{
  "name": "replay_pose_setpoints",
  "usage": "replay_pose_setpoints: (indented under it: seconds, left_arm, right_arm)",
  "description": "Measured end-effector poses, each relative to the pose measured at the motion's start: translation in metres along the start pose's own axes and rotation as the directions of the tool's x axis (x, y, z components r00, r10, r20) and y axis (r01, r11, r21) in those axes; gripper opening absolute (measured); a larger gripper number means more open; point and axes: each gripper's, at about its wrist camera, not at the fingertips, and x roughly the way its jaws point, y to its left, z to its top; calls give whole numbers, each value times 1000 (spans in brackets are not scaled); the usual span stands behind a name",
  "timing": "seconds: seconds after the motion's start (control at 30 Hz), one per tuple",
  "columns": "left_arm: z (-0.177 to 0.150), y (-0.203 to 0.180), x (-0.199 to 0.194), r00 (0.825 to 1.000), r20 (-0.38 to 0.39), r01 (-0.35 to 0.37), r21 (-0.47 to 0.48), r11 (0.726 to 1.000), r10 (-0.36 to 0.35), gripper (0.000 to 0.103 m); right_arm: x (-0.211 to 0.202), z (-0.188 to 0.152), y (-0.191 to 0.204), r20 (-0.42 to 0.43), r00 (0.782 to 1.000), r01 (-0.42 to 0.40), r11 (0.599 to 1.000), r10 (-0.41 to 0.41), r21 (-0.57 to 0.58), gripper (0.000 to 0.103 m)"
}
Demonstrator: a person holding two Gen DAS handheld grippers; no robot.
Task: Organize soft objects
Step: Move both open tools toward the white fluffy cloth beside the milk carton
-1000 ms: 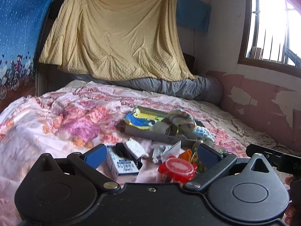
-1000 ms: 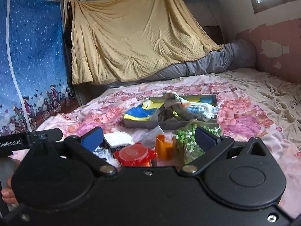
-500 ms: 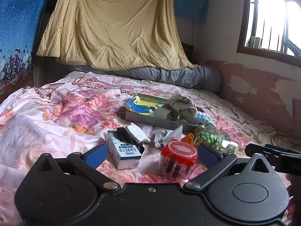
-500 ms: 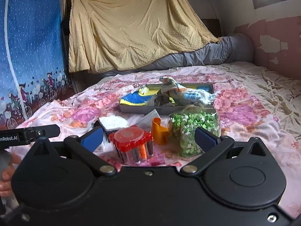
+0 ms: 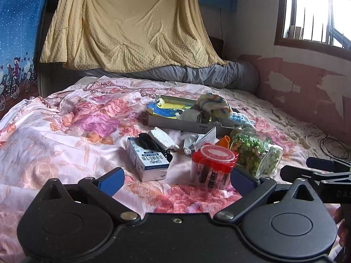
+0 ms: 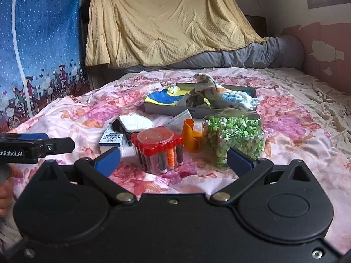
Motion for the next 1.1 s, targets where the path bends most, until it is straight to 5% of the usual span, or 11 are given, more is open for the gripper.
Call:
replay_pose_setpoints:
  seconds: [1.1]
  left_arm:
    - [2,3,30,997,-72,6,63,998,-2,102]
  right_arm:
    - [31,1,-8,-83,996,-31,999,29,-17,103]
